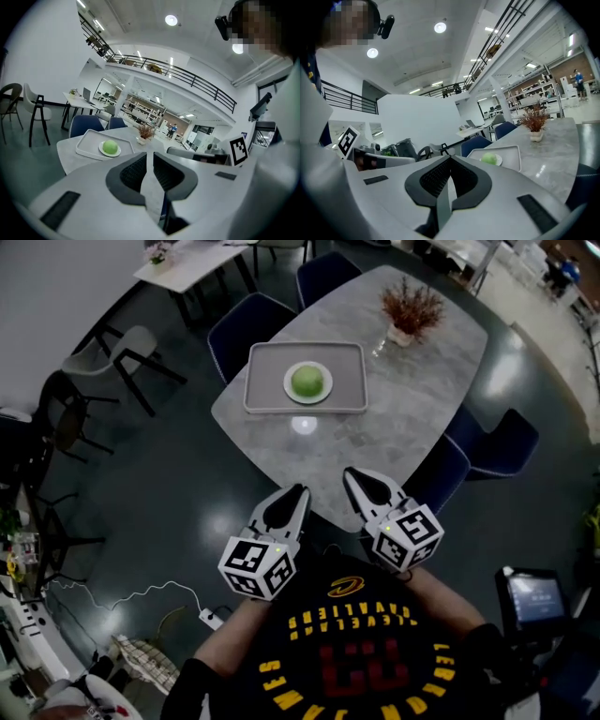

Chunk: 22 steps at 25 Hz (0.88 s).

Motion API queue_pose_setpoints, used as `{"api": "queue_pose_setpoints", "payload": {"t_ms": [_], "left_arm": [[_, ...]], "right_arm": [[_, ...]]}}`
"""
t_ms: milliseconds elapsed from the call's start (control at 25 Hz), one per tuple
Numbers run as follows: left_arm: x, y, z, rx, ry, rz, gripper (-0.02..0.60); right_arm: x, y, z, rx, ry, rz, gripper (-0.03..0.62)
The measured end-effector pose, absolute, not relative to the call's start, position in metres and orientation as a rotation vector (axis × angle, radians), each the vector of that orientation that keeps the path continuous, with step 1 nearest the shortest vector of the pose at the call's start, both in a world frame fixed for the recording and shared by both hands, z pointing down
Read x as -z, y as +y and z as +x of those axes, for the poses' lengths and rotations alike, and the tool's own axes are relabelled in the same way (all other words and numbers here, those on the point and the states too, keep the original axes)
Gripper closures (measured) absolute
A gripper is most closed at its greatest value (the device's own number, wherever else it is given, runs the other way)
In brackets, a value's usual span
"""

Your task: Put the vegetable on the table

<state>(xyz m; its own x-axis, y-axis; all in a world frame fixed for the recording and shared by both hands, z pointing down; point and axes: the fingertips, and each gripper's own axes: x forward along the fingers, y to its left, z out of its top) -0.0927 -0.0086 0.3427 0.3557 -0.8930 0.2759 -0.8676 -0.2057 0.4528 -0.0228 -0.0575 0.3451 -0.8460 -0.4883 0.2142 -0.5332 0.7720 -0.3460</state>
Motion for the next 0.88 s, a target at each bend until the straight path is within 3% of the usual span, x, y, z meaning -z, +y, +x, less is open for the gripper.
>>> {"api": "queue_pose_setpoints", "payload": {"t_ms": [360, 880], "left_arm": [[-0.345, -0.109, -0.144, 0.055, -1.416, 2.090, 0.535], [-0.403, -0.217, -0.195, -0.014, -1.351, 1.967, 0.534]], "right_arm": [[-0.352, -0.154, -0.061, -0.681, -2.753, 0.964, 0.589], [-0.409, -0.254, -0.060, -0.883, -2.520, 1.173, 0.589]]}}
